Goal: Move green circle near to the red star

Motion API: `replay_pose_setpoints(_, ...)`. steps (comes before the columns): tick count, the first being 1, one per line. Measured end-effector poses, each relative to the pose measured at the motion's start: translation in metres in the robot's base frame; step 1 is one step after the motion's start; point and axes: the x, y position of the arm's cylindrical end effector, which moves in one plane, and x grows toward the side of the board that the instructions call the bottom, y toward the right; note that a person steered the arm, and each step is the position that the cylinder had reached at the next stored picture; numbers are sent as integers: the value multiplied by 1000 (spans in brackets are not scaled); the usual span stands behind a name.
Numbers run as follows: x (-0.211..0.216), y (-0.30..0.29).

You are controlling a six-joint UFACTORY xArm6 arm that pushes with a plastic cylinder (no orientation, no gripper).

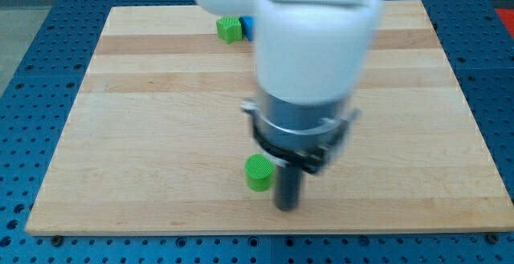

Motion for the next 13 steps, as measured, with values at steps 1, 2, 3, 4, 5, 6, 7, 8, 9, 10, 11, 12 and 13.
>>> replay_pose_setpoints(1, -16, -49)
replay_pose_setpoints(2, -69, -55)
replay_pose_setpoints(3, -90, -50)
replay_pose_setpoints(4, -94, -49)
replay_pose_setpoints(5, -92, -49)
replay_pose_setpoints(6, -62, -56)
replay_pose_setpoints(7, -47, -43)
replay_pose_setpoints(8, -47, -29)
replay_pose_setpoints(9, -61, -27)
replay_pose_setpoints(10, -100, -27)
replay_pose_setpoints(11, -100, -27)
replay_pose_setpoints(12, -102, -27)
replay_pose_setpoints(13, -117, -27)
